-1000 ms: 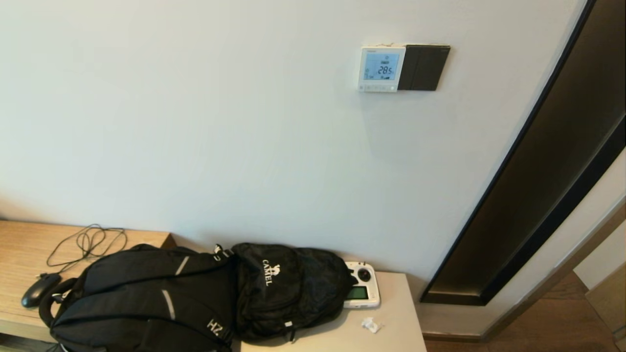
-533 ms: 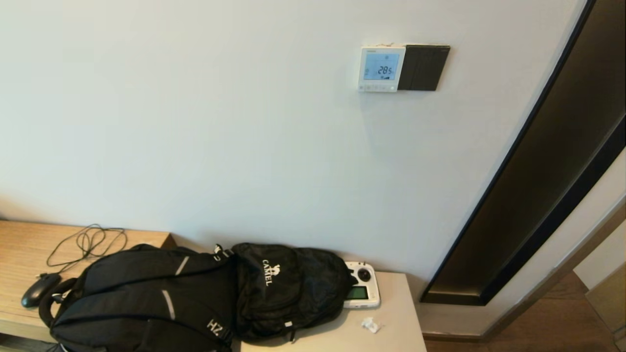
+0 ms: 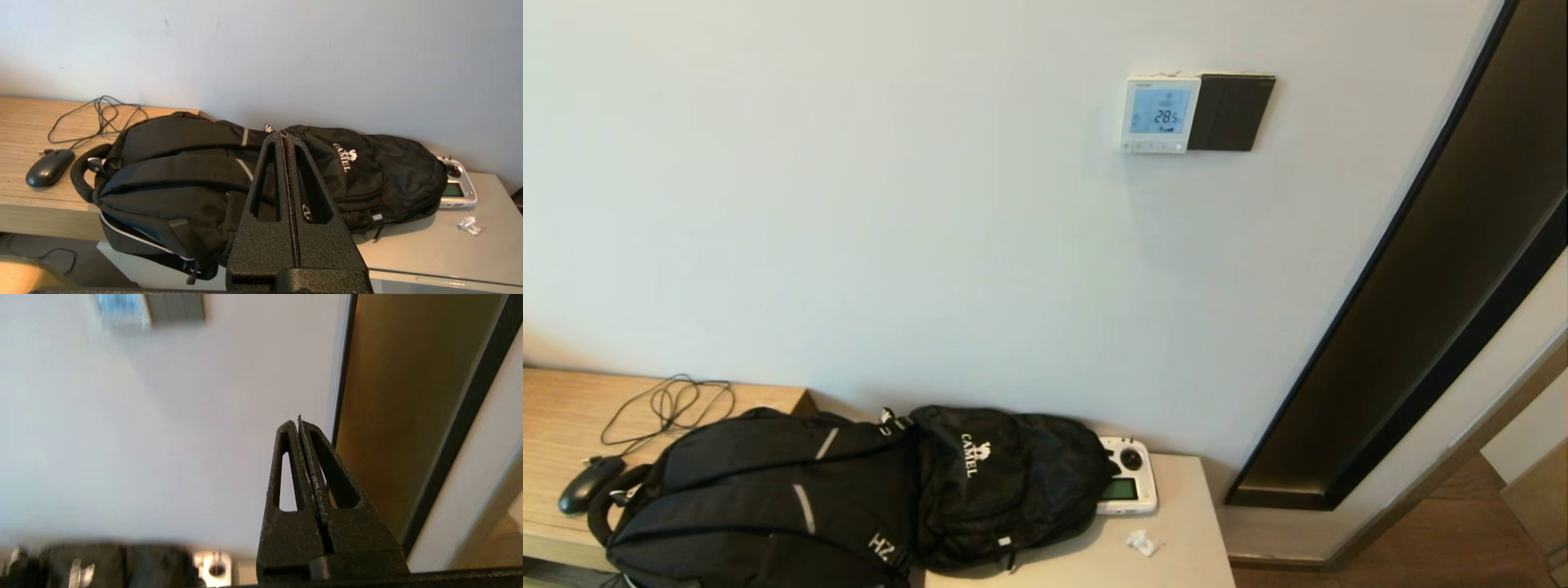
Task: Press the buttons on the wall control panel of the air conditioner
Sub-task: Turn off the central air conditioner
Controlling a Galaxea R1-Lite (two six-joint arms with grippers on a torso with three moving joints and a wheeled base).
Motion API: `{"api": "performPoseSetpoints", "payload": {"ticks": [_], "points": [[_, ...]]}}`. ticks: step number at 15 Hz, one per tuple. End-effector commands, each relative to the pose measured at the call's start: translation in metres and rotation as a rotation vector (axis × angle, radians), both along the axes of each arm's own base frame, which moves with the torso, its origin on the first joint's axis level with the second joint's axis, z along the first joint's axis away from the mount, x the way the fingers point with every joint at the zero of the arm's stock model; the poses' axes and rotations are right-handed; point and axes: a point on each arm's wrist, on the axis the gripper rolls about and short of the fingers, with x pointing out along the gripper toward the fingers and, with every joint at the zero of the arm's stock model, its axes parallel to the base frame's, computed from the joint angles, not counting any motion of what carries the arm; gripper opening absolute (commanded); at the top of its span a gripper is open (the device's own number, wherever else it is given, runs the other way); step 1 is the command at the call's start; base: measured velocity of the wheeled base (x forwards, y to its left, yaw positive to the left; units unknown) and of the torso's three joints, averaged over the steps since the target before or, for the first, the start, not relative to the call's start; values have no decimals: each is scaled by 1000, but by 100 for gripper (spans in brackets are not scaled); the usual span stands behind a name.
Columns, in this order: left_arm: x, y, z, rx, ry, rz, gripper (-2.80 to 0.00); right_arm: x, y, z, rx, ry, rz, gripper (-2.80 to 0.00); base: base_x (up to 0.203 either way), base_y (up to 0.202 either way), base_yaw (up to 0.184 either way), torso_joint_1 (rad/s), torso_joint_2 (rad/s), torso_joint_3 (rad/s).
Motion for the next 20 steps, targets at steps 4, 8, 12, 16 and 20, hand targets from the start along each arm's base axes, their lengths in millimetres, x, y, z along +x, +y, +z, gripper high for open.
{"api": "performPoseSetpoints", "payload": {"ticks": [4, 8, 12, 16, 20], "points": [[0, 0, 0, 0, -1, 2, -280, 75, 5, 50, 33, 11, -28, -280, 0, 0, 0, 0, 0, 0], [0, 0, 0, 0, -1, 0, -280, 121, 39, 82, 108, -7, -11, -280, 0, 0, 0, 0, 0, 0], [0, 0, 0, 0, -1, 1, -280, 171, 88, 105, 156, 3, 6, -280, 0, 0, 0, 0, 0, 0], [0, 0, 0, 1, -1, 1, -280, 223, 120, 115, 194, 34, 21, -280, 0, 0, 0, 0, 0, 0], [0, 0, 0, 0, -1, 1, -280, 258, 150, 111, 214, 56, 61, -280, 0, 0, 0, 0, 0, 0]]}}
